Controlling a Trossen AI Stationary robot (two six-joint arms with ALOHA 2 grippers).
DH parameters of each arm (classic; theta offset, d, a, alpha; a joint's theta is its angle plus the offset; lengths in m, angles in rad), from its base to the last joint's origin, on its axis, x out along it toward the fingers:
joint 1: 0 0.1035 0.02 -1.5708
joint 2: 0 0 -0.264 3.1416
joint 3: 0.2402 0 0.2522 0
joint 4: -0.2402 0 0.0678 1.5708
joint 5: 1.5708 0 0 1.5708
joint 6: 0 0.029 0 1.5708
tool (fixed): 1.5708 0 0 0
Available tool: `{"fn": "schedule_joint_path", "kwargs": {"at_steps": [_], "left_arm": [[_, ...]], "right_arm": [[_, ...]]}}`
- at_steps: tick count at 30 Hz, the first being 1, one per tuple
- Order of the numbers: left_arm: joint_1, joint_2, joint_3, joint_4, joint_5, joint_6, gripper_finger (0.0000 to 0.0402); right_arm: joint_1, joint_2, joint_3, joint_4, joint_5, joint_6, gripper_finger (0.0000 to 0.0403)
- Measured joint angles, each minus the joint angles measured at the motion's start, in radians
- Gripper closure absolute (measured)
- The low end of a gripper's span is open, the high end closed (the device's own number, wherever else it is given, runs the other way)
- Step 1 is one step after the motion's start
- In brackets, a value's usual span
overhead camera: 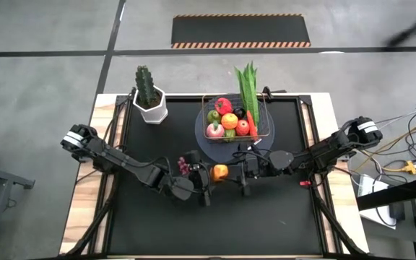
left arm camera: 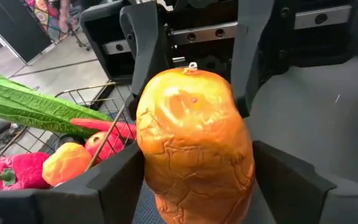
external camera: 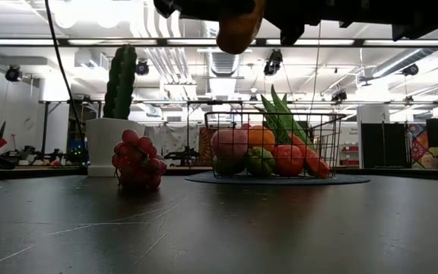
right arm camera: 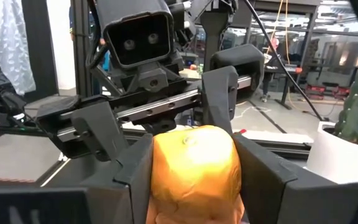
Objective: Build produce basket
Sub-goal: Put the orange potato into the gold wire basket
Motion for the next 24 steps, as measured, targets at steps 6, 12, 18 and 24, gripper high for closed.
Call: {"fn": "schedule_joint_path", "kwargs": {"at_steps": [6, 12, 18, 24], "left_arm": [[0.001, 0.0, 0.0, -0.002, -0.007, -0.024, 0.0085], [0.003, -0.002, 0.0, -0.014, -0.014, 0.017, 0.0054], [0.003, -0.027, 0.001, -0.066, -0.015, 0.058, 0.0052], [0.002, -0.05, 0.001, -0.118, -0.038, 0.06, 0.0052]], "right_arm": [[-0.001, -0.001, 0.0, -0.001, -0.005, 0.0, 0.023], [-0.001, -0.012, 0.0, -0.051, 0.022, 0.001, 0.0224], [-0.001, -0.075, 0.005, -0.215, 0.096, 0.052, 0.0223], [-0.01, -0.166, 0.026, -0.447, 0.373, 0.104, 0.0222]]}}
